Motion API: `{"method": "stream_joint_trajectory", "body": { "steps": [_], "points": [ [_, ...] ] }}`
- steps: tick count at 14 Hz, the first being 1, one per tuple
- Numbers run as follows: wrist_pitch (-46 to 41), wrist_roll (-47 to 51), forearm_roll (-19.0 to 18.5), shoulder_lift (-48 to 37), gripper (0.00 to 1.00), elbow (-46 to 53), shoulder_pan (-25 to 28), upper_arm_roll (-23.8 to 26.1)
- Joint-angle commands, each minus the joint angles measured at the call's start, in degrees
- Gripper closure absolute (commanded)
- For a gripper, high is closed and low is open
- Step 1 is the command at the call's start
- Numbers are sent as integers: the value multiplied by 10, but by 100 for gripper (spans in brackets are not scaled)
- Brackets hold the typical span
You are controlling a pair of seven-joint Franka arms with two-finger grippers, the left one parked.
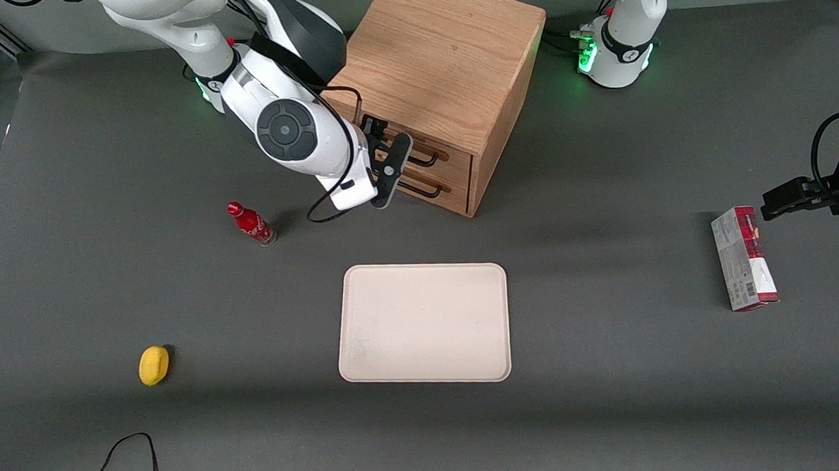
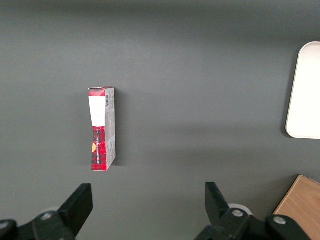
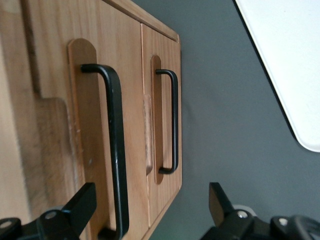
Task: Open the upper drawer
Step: 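Hook the right gripper onto the upper drawer's black handle, then pull the upper drawer outward by its handle with the right gripper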
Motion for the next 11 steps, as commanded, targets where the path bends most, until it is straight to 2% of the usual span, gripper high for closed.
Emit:
{"method": "stream_joint_trajectory", "body": {
  "steps": [1, 4, 8, 11],
  "points": [
    [44, -10, 8, -10, 0, -37, 5, 0],
    [58, -10, 6, -5, 0, -43, 11, 0],
    [88, -10, -26, 13, 0, -41, 10, 0],
    [94, -14, -64, 35, 0, -18, 6, -1]
  ]
}}
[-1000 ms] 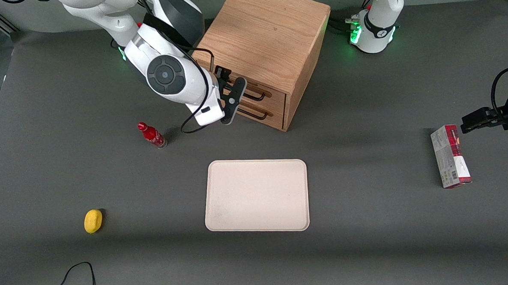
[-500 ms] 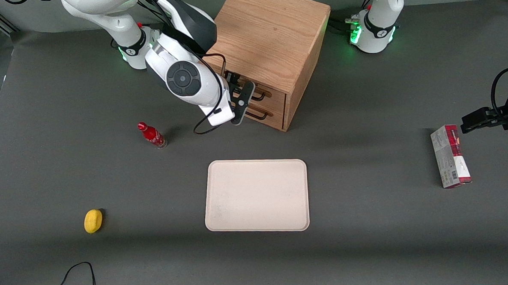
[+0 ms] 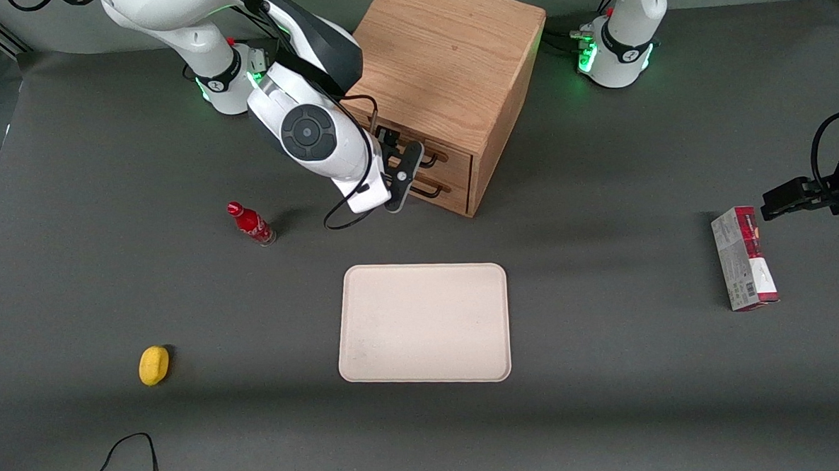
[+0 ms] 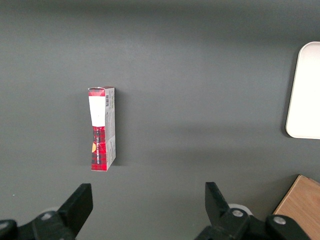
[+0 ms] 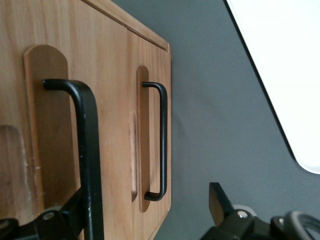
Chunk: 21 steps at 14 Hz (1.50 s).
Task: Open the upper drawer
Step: 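Pull the upper drawer outward by its handle with the right gripper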
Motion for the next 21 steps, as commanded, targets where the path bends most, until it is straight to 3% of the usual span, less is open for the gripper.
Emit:
{"method": "stream_joint_trajectory", "body": {
  "steps": [1, 4, 7, 15, 21],
  "points": [
    [14, -14, -38, 24, 0, 29, -3, -5],
    [12, -13, -46, 45, 0, 62, -13, -10],
    [11, -14, -110, 70, 0, 108, -20, -20],
    [13, -76, -112, 104, 0, 185, -21, -102],
    [13, -88, -112, 124, 0, 229, -23, -122]
  ]
}}
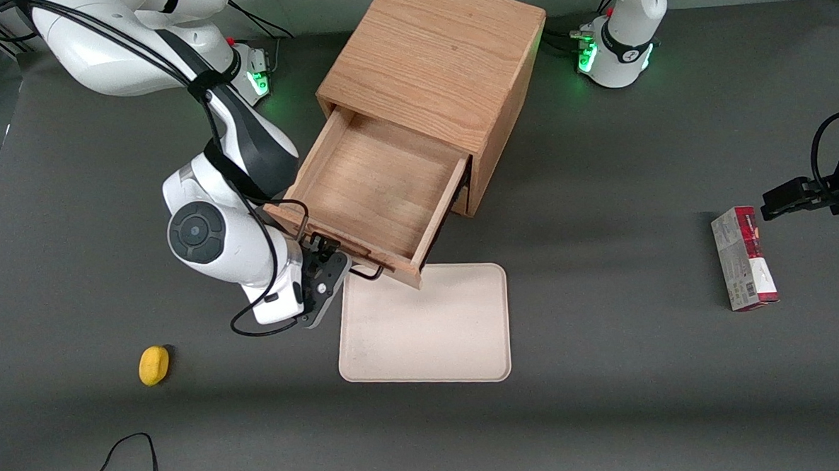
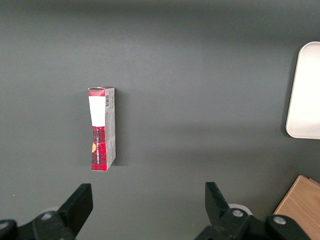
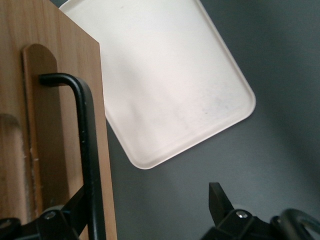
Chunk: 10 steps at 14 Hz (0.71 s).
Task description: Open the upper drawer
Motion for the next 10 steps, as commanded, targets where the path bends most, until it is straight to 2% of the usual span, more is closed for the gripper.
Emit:
{"method": "stream_joint_trajectory", "body": {
  "steps": [1, 4, 6, 10],
  "points": [
    [-1, -8, -15, 29, 0, 47, 4, -4],
    [-13, -3, -17, 17, 0, 75, 4, -7],
    [-24, -2, -51, -3, 0, 104, 6, -29],
    [-36, -2, -33, -12, 0, 145, -14, -32]
  ]
}}
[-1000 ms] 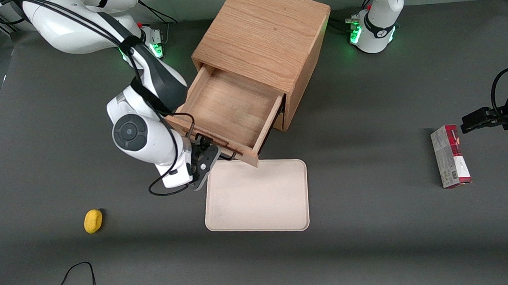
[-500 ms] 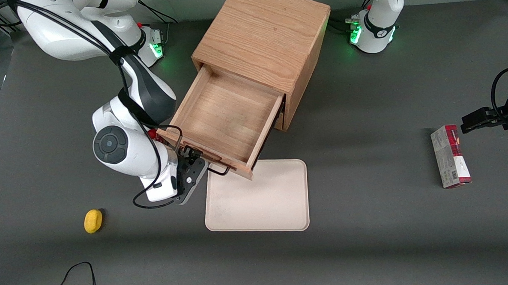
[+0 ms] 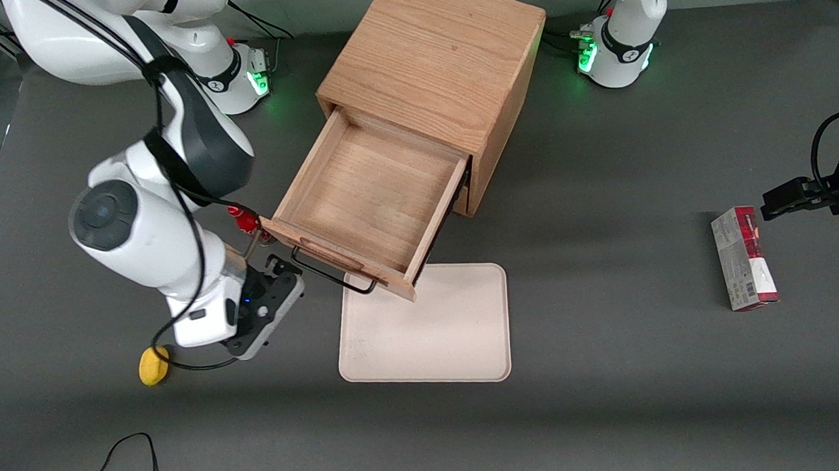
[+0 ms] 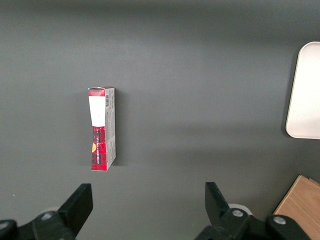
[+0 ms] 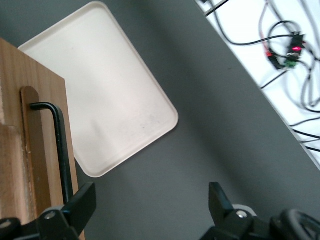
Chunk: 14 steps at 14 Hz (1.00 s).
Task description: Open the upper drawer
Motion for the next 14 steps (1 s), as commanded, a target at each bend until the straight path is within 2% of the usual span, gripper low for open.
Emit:
{"method": "stream_joint_trajectory", "body": {
  "steps": [1, 2, 5, 8, 11, 14],
  "points": [
    [-18, -4, 12, -9, 0, 31, -18, -6],
    [-56, 3, 39, -35, 0, 27, -31, -9],
    [-172, 96, 103, -117, 0, -3, -29, -93],
    [-187, 154, 105, -231, 0, -122, -28, -154],
    [-175, 284, 107, -330, 0, -251, -29, -178],
    [-166, 345, 110, -413, 0, -353, -28, -189]
  ]
}}
